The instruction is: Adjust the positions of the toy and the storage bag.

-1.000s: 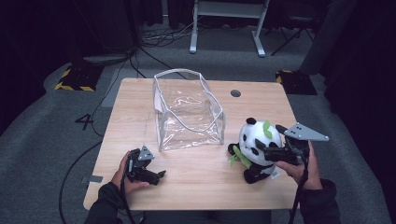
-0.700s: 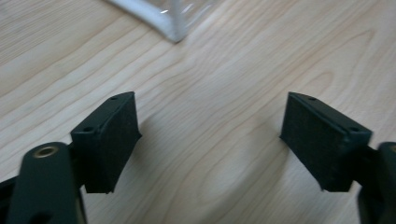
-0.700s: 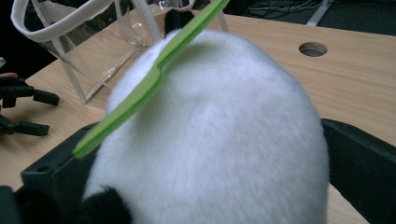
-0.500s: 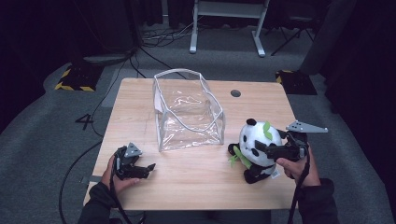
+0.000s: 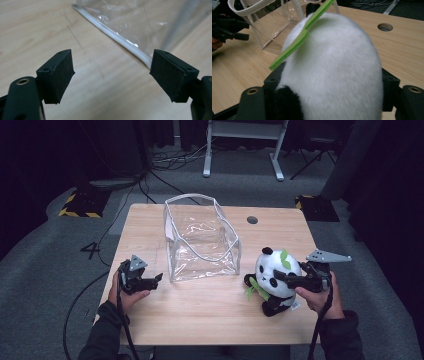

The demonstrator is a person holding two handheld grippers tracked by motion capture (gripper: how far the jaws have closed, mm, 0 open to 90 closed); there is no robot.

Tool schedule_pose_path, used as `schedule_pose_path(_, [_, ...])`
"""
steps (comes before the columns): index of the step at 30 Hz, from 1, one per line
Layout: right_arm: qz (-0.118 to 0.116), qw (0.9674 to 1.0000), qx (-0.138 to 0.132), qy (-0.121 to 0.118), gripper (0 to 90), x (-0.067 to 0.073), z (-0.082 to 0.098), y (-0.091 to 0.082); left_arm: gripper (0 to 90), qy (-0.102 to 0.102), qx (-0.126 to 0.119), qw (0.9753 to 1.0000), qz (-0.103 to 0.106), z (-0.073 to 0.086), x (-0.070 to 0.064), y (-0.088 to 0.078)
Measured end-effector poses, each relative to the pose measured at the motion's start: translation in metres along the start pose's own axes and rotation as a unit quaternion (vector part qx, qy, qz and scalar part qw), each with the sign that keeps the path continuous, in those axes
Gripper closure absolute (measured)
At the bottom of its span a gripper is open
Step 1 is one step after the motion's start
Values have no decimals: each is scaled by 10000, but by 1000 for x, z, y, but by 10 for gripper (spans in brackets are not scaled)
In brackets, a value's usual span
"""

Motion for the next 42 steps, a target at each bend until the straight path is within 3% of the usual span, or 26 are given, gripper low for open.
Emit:
schedule_pose_path(2, [-2, 10000, 26, -51, 322, 1, 1, -2, 213, 15, -112, 9999, -44, -15, 5, 11])
schedule_pose_path(6, [-21, 10000, 7, -49, 321, 1, 1, -3, 227, 9, -87, 9997, -224, -28, 11, 28])
schedule_pose_path(10, [-11, 10000, 2, -99, 321, 3, 3, -5, 251, -342, -6, 9992, -195, -44, 22, 57])
schedule_pose_path(12, [-4, 9999, 19, -129, 321, 5, 4, -6, 251, -391, 21, 9990, -233, -46, 25, 62])
schedule_pose_path(13, [-2, 9999, 30, -145, 322, 6, 5, -7, 250, -519, 107, 9983, -243, -50, 29, 73])
schedule_pose_path(14, [-2, 9999, 30, -145, 322, 6, 5, -7, 251, -519, 107, 9983, -243, -50, 29, 73])
schedule_pose_path(15, [-8, 9999, 36, -157, 325, 8, 5, -8, 250, -580, 222, 9978, -216, -54, 30, 83])
schedule_pose_path(18, [-29, 9999, 36, -159, 326, 8, 6, -10, 250, -560, 300, 9977, -236, -60, 30, 92])
schedule_pose_path(21, [-27, 9999, -37, -93, 326, 6, 8, -14, 240, -442, 441, 9980, -113, -67, 24, 105])
schedule_pose_path(22, [-26, 10000, -50, -69, 326, 5, 9, -15, 243, -275, 465, 9984, -191, -75, 14, 111])
schedule_pose_path(24, [-18, 10000, -68, -37, 326, 4, 10, -17, 294, -227, 467, 9984, -220, -77, 11, 112])
schedule_pose_path(31, [49, 9999, -130, 20, 325, 2, 14, -25, 306, -11, 447, 9989, 124, -94, -22, 129])
schedule_pose_path(37, [131, 9997, -158, 90, 321, -3, 18, -33, 306, 235, 423, 9979, 426, -107, -60, 142])
schedule_pose_path(42, [163, 9995, -217, 159, 320, -8, 22, -40, 296, 465, 422, 9966, 534, -115, -83, 149])
Point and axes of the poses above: each handheld gripper's, and its own axes: y roughly forward along the jaws, z roughly out of its underside, x roughly to its left, the point moved 6 cm from there along y, roughly forward along the jaws, and after that the axes turned 4 degrees about -z, right-handed, at the moved point
